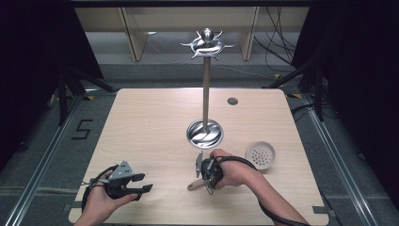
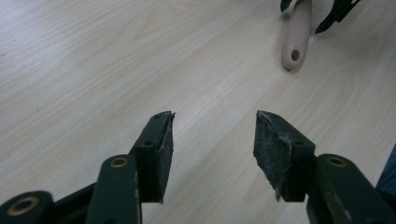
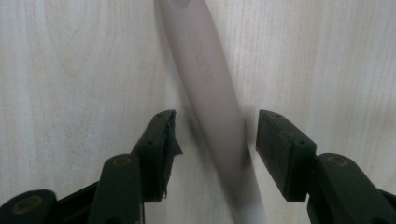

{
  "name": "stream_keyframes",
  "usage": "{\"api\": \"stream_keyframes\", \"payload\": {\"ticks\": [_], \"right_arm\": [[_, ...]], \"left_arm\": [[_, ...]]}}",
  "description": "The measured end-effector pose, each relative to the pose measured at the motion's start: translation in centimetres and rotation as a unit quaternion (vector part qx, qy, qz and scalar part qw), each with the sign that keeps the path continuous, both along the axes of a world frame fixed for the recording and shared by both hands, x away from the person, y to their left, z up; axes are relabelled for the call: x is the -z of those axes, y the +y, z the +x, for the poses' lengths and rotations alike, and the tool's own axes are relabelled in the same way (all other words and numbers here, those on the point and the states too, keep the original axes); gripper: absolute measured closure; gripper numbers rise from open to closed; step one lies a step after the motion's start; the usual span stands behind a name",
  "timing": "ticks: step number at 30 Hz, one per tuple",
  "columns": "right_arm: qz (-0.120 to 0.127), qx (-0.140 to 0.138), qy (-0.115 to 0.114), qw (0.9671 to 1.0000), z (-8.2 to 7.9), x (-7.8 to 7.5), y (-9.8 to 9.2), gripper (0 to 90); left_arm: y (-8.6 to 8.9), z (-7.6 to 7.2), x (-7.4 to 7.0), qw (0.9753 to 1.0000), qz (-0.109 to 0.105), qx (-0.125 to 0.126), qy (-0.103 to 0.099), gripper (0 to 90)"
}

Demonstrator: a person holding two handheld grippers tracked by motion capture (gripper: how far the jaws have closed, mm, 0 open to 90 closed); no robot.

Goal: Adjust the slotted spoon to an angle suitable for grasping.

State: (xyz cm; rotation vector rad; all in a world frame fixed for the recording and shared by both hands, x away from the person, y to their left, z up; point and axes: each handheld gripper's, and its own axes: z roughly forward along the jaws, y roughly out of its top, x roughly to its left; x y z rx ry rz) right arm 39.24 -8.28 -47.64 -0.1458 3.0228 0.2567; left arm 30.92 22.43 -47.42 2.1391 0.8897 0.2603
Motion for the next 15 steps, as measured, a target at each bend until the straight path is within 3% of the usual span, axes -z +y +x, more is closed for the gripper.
{"api": "stream_keyframes", "payload": {"ticks": [1,2,3,5,6,11,13,15], "right_arm": [[-0.004,0.004,0.004,1.0000,0.04,0.03,-0.06,48.2],[-0.011,0.037,0.015,0.9991,-0.33,-0.06,-0.13,48.4],[-0.009,0.039,0.012,0.9991,-0.37,-0.07,-0.08,48.5],[0.006,0.008,0.006,0.9999,0.01,0.06,0.07,49.0],[-0.005,0.001,0.002,1.0000,0.13,0.02,0.03,49.5],[0.000,0.010,0.029,0.9995,-0.05,0.05,0.21,54.5],[-0.001,0.013,0.029,0.9995,0.06,0.04,0.24,57.5],[-0.006,-0.003,0.017,0.9998,0.42,-0.01,0.24,60.0]], "left_arm": [[-0.06,0.01,0.01,1.0000,-0.001,0.001,-0.002,46.8],[-0.04,0.05,-0.01,1.0000,0.001,0.005,-0.005,46.7],[0.00,0.08,-0.03,0.9999,0.007,0.008,-0.005,46.7],[0.01,0.07,-0.04,0.9999,0.008,0.008,-0.006,46.8],[0.01,0.07,-0.04,0.9999,0.008,0.008,-0.006,46.8],[-0.03,0.08,0.03,1.0000,0.001,0.006,-0.004,46.9],[-0.05,0.07,0.02,1.0000,0.000,0.006,-0.004,46.9],[-0.05,0.06,0.01,1.0000,0.000,0.006,-0.004,46.9]]}}
